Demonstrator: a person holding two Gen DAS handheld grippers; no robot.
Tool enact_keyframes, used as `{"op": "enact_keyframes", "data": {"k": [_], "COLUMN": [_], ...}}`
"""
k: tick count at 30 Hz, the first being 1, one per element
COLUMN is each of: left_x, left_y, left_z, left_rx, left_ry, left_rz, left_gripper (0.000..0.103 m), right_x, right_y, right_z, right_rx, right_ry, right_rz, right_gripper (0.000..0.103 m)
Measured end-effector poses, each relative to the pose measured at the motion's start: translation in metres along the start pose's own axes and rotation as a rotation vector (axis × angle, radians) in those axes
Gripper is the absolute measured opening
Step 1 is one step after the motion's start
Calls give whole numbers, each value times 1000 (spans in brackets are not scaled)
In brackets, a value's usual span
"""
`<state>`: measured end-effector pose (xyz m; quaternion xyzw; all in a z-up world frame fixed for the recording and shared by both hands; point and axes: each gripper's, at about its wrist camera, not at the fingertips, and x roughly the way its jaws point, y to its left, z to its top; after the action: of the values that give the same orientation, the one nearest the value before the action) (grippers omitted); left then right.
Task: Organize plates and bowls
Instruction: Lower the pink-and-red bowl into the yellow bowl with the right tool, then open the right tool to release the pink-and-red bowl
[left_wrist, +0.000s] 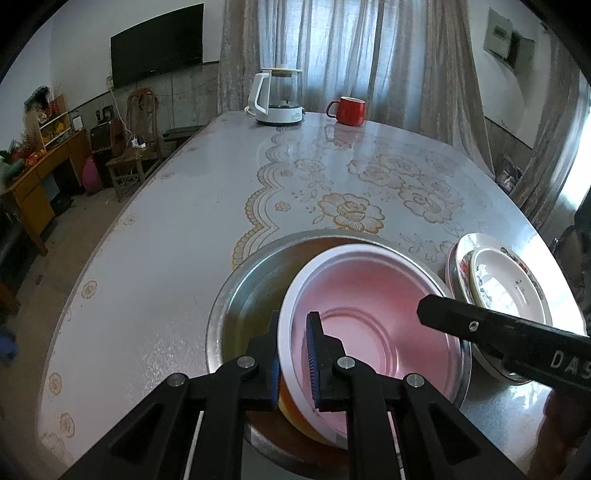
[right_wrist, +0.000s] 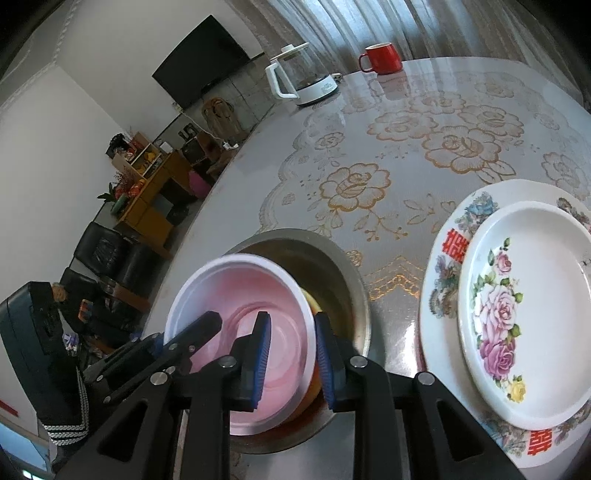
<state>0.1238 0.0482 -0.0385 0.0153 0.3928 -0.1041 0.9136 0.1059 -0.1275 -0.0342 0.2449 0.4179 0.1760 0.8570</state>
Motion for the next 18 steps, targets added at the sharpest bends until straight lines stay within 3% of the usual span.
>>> {"op": "enact_keyframes", "data": {"k": [4, 9, 18], "left_x": [2, -5, -22], "left_y": [2, 4, 14], "left_z": [0, 2, 2], "left_rx": [-19, -35, -67], "left_ry": [12, -26, -80], "left_rz": [-6, -4, 7], "left_gripper": [15, 56, 56], "right_x": [-3, -7, -8], "right_y": [-4, -3, 2], "right_z": [-1, -1, -7], "right_rx": [11, 8, -8], "right_ry": [-1, -5, 22], "right_rz": [1, 6, 19], "right_gripper": [25, 25, 25]}}
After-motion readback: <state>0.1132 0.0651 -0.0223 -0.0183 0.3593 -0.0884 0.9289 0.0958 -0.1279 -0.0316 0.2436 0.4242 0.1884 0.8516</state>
